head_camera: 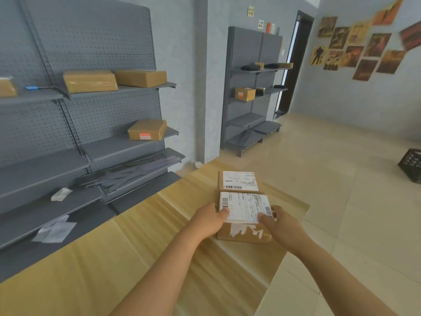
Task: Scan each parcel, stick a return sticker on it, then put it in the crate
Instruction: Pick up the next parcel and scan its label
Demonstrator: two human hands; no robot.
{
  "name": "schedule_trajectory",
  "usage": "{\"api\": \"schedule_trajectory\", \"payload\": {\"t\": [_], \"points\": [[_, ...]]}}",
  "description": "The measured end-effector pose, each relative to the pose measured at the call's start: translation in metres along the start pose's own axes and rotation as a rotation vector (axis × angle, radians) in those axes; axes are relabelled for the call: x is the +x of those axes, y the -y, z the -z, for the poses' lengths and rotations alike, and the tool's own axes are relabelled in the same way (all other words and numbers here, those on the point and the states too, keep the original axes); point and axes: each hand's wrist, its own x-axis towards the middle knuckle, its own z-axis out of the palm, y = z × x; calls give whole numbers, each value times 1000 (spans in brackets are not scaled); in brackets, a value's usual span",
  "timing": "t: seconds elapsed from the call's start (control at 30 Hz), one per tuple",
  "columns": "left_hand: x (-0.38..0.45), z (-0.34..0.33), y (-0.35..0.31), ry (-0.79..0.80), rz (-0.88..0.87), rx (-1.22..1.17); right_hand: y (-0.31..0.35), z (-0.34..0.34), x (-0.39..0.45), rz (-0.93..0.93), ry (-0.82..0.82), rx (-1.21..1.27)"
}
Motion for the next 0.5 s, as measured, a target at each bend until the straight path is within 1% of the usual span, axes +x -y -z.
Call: {"api": "schedule_trajectory", "payload": {"t": [0.07, 0.2, 0.33, 0.4, 0.5], "points": [[0, 0, 3, 12, 15, -68, 6, -2, 4, 41, 18, 22], [-23, 14, 18, -86, 67, -155, 27, -9, 1, 185, 18, 124], [-72, 45, 43, -272, 133, -251, 59, -25, -22, 334, 110, 273], [-108, 62, 59, -374, 202, -373, 76, -38, -40, 411, 180, 335], [-173, 82, 85, -481, 298, -576, 104, -61, -76, 525, 293, 409]]}}
